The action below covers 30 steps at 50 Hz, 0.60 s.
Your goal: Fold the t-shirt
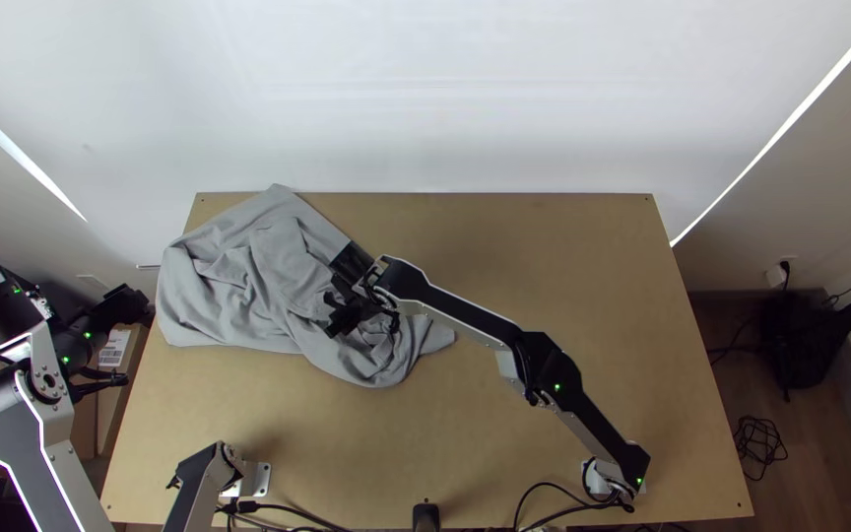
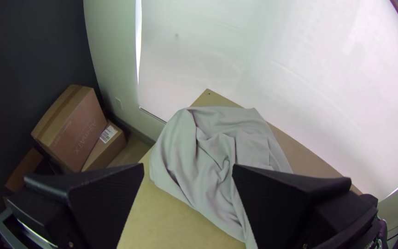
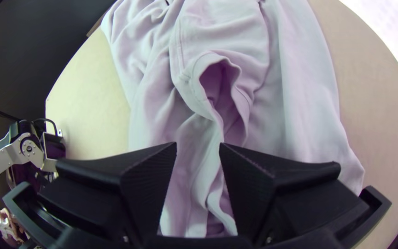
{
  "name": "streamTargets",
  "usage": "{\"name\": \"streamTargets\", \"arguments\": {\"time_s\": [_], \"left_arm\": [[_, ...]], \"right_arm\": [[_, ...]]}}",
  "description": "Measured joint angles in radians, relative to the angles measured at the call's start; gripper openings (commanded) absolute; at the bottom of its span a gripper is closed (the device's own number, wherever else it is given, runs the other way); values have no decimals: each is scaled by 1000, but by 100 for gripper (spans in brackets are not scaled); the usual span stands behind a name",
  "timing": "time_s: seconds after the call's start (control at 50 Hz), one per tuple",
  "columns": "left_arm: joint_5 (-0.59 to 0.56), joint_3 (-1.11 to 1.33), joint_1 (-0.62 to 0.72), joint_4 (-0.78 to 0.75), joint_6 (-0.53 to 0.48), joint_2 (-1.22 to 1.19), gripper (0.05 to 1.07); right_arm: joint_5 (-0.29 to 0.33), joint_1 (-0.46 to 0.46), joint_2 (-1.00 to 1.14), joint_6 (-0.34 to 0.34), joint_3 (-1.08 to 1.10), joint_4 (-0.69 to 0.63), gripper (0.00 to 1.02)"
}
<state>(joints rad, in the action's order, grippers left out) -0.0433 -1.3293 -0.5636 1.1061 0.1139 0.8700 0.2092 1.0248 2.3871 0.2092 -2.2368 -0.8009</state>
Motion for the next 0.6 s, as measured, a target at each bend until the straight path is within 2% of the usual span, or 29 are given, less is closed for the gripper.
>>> {"name": "streamTargets", "arguments": {"time_s": [0.28,0.32,0.38,0.4,0.6], "left_arm": [[0,1,-21,-1,-29,0,102],[0,1,-21,-3,-33,0,102],[0,1,-22,-6,-40,0,102],[0,1,-23,-7,-40,0,102],[0,1,-28,-16,-48,8,102]], "right_arm": [[1,8,51,0,-29,77,33],[1,8,56,-1,-30,86,43],[1,8,60,-4,-31,89,68],[1,8,60,-4,-31,89,70],[1,5,60,-4,-31,89,70]]}}
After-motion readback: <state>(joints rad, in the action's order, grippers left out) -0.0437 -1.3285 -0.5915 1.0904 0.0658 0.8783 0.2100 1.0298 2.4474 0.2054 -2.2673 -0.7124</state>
